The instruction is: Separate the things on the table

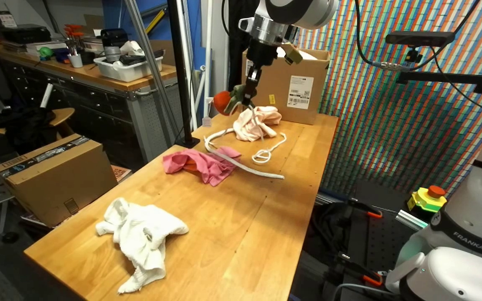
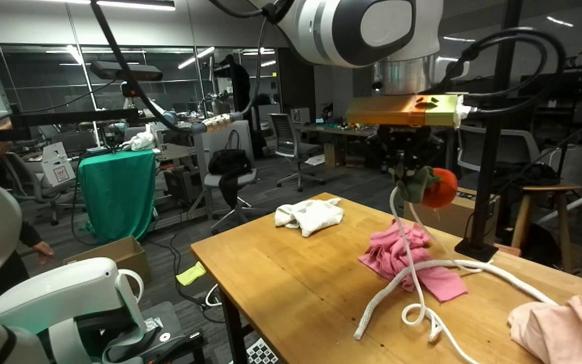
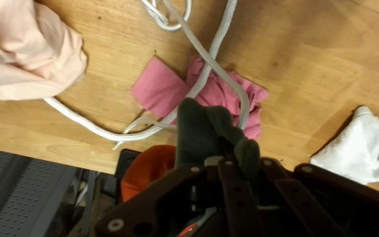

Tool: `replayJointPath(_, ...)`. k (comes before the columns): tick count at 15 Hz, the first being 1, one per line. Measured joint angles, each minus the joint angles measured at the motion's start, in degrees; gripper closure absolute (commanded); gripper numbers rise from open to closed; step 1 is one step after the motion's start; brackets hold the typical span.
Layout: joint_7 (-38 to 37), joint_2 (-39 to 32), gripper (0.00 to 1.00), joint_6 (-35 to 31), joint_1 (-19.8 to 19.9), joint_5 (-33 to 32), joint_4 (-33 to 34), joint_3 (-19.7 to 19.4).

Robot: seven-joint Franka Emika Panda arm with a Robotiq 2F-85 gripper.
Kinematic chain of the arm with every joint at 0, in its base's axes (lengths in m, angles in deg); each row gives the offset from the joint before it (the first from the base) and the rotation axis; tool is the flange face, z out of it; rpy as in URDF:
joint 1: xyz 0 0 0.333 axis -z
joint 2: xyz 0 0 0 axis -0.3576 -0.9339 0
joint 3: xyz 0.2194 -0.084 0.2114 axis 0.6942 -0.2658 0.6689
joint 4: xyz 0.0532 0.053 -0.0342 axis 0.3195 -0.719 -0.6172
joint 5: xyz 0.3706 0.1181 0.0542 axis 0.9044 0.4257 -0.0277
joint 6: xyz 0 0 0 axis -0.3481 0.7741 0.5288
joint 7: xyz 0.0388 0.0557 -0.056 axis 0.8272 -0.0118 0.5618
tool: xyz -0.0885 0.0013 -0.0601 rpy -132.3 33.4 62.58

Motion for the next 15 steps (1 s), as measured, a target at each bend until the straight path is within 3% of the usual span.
replayJointPath(4,7.0,-1.8,0.94,5.6,-2.5,3.1,-0.4,2.0)
replayJointPath(15,23.6,-6.7,0.94,16.7,-7.1,3.2,-1.6,9.0)
